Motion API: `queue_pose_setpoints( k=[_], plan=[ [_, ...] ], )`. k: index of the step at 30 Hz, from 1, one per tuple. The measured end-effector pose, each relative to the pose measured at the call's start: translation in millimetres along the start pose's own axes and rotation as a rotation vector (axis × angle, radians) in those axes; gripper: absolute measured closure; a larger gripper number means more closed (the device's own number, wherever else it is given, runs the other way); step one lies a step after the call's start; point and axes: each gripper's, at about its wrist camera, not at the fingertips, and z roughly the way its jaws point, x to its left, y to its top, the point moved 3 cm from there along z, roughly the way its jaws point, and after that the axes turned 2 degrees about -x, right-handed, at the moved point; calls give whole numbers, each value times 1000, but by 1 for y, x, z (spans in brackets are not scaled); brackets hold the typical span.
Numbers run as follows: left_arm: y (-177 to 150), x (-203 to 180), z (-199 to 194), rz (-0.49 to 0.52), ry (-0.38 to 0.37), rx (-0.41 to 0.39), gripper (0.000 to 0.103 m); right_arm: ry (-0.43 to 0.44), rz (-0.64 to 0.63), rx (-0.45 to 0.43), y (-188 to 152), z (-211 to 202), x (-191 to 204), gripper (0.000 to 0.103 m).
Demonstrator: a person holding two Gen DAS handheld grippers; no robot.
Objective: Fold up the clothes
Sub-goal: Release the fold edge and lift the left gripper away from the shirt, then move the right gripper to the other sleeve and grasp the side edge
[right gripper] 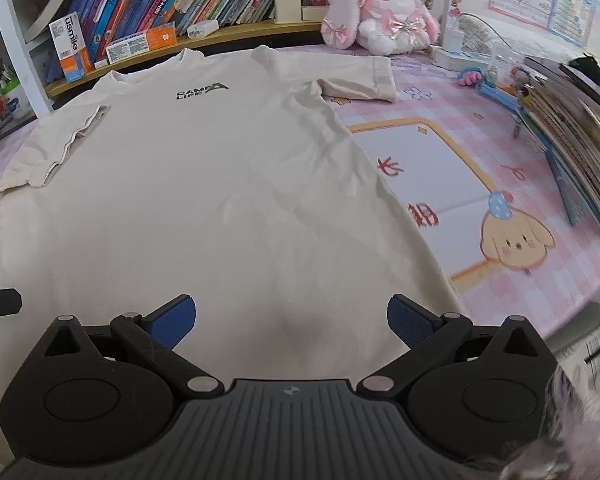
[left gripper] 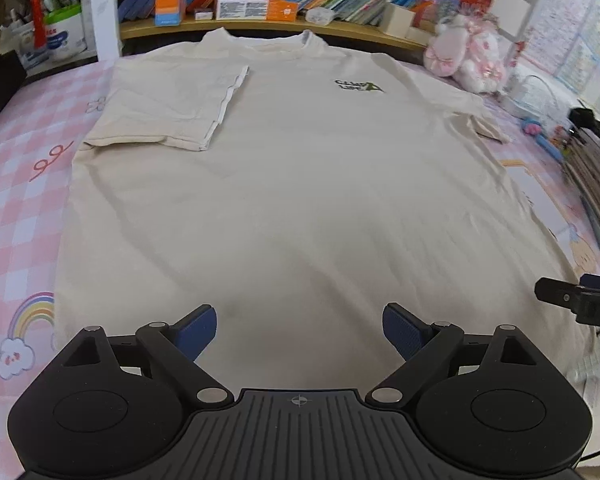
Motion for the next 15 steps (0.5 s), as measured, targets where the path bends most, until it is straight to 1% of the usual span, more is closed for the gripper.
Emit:
queue_pose_setpoints(
  k=[3, 6, 11, 14, 15],
  plan=[
    [5, -14, 10, -52, 53, 0, 11, 36, -38, -2, 12, 14, -14, 0],
    [10, -31, 15, -91, 99, -24, 11, 84, -69, 14, 32, 30, -33, 0],
    [7, -58, 28, -165, 210, -78, 11, 156, -94, 10, 64, 54, -65, 0],
    [5, -69, 32, -204, 244, -79, 11, 194, -91, 19, 81, 69, -84, 2],
    [5, -72, 33, -218, 253, -77, 11, 206, -86, 22, 86, 73, -90, 7]
  ],
)
